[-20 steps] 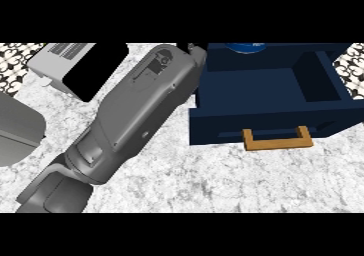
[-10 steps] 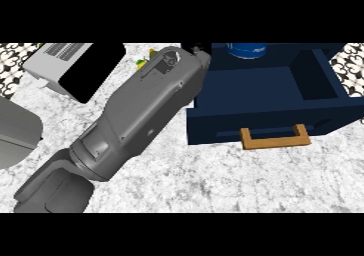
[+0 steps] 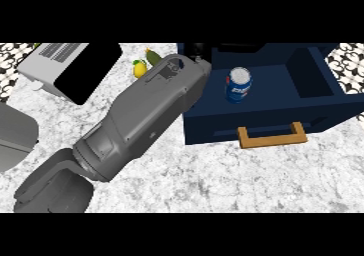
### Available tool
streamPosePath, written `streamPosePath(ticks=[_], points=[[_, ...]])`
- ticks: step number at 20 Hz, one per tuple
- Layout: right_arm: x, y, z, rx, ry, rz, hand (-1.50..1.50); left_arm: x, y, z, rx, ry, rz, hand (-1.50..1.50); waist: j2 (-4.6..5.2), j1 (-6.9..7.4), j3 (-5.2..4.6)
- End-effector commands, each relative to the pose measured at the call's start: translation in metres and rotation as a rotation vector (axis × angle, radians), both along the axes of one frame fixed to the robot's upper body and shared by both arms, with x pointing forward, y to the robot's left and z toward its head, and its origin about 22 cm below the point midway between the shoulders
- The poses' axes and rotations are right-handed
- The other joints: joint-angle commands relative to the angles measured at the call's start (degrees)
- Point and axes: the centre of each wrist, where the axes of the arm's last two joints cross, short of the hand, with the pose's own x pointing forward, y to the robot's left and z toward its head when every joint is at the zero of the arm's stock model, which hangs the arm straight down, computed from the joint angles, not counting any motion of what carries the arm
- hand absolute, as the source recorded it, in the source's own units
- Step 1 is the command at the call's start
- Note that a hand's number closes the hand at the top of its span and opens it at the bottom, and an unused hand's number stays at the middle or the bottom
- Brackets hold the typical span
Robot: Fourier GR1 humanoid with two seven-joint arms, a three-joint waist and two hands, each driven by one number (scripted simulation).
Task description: Pick up the can, place it into the drawer and close the drawer
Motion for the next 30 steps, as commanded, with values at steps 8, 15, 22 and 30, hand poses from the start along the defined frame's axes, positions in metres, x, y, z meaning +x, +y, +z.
streamPosePath(ticks=[8, 15, 22, 30], points=[[0.009, -0.004, 0.014, -0.009, 0.002, 0.008, -1.50, -0.003, -0.002, -0.012, 0.000, 0.008, 0.068, -1.50, 0.19, -0.28, -0.04], [0.005, 0.008, 0.020, -0.103, -0.092, 0.004, -1.50, 0.001, 0.005, -0.020, -0.025, -0.023, 0.081, -1.50, 0.30, -0.50, -0.04], [0.010, 0.016, 0.044, -0.377, -0.206, 0.054, -1.50, -0.002, 0.002, -0.017, -0.068, -0.063, 0.048, -1.50, 0.12, 0.59, -0.06], [0.040, 0.037, 0.054, -0.580, -0.246, 0.040, -1.50, -0.001, -0.007, 0.006, -0.077, -0.120, 0.031, -1.50, -0.06, 3.53, -0.09]])
